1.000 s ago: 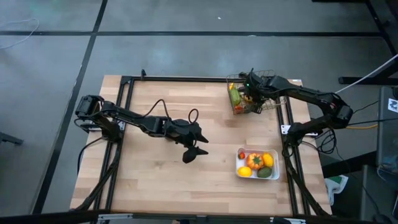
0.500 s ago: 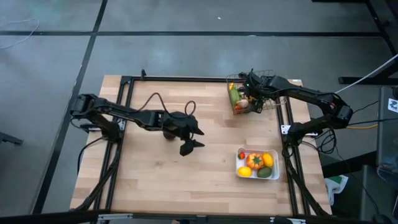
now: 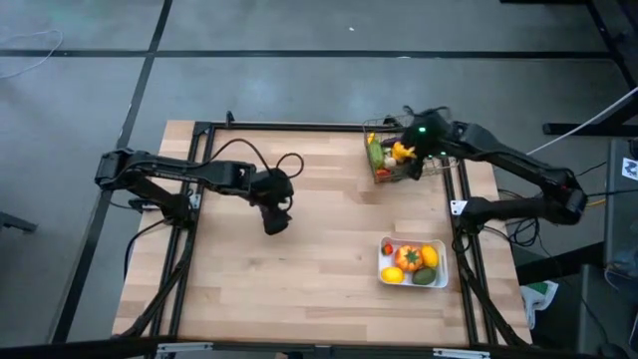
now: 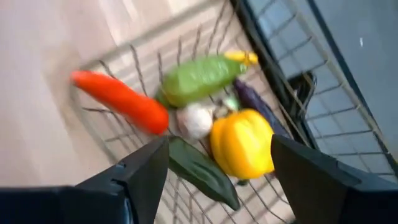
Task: Sort produce into baskets
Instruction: Put the violet onion into the black wire basket
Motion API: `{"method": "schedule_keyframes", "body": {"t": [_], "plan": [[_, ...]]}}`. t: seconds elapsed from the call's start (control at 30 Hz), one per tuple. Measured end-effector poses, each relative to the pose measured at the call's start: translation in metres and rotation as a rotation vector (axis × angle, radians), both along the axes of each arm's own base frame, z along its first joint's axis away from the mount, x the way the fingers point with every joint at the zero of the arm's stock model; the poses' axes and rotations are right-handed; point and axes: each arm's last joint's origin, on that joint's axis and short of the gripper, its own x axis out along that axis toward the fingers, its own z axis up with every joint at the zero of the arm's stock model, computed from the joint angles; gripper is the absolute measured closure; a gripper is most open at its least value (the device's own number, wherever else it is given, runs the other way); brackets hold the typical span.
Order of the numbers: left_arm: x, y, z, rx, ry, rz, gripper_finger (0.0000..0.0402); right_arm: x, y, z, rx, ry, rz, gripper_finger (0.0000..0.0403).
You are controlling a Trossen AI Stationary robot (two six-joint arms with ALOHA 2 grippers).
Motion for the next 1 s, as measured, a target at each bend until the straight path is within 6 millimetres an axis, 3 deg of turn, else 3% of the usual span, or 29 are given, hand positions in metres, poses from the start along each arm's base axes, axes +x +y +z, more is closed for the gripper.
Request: {"method": "schedule_keyframes", "body": {"t": [0.13, 0.23, 0.6, 0.8, 1.0], "plan": [[-0.009, 0.002, -0.014, 0.001, 0.106, 0.028, 0.0125, -0.02, 0.017, 0.02, -0.02, -0.18, 0.031, 0.0123], [-0.013, 0.002, -0.017, 0.008, 0.144, 0.035, 0.0125, -0.035, 0.031, 0.019, -0.032, -0.333, 0.065, 0.0123], [-0.014, 0.003, -0.018, 0.04, 0.157, 0.052, 0.0125, -0.071, 0.062, -0.039, 0.003, -0.699, 0.093, 0.0123], [-0.014, 0.004, -0.018, 0.067, 0.158, 0.073, 0.0125, -0.068, 0.066, -0.072, 0.127, -0.861, 0.186, 0.0123], [-0.015, 0.004, -0.018, 0.057, 0.161, 0.097, 0.0125, -0.064, 0.064, -0.101, 0.12, -0.926, 0.218, 0.0123]]}}
